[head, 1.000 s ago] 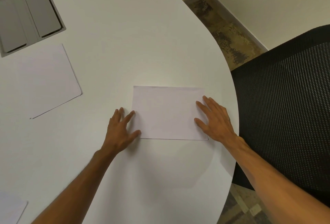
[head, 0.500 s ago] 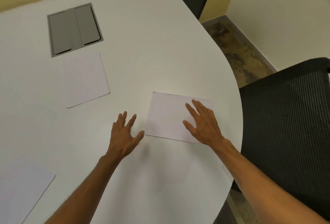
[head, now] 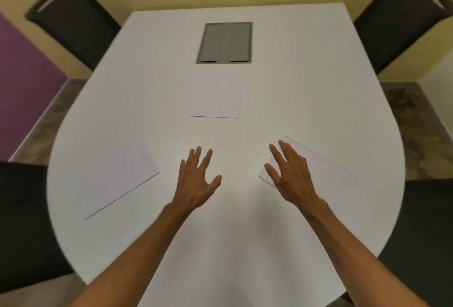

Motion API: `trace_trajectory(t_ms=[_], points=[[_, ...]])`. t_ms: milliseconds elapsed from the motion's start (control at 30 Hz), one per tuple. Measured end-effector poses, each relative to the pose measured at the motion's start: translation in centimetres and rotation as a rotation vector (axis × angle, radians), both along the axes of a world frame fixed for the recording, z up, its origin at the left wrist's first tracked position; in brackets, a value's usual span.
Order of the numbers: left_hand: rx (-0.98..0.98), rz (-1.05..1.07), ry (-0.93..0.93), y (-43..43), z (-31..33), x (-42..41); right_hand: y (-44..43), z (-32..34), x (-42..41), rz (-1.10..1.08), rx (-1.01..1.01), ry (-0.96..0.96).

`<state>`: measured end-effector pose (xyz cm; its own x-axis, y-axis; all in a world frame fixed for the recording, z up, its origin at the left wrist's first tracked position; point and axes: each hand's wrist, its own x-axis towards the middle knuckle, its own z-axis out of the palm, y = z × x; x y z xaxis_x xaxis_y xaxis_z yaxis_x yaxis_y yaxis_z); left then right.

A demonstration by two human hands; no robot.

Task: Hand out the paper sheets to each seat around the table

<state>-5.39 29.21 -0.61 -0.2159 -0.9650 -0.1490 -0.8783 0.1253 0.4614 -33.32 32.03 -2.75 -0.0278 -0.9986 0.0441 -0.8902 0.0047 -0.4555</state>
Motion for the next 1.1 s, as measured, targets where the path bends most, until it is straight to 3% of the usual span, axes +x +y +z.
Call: trace_trajectory(t_ms=[533,1100], points=[[-0.228,0.402,-0.057,7.7,6.7,18.6,-2.6,8.4,20.4,0.434,-0.097,0.044],[-0.401,0.621,-0.199,22.7,11.8,44.0,7.7,14.2,49.8,0.703,-0.160,-0.030]])
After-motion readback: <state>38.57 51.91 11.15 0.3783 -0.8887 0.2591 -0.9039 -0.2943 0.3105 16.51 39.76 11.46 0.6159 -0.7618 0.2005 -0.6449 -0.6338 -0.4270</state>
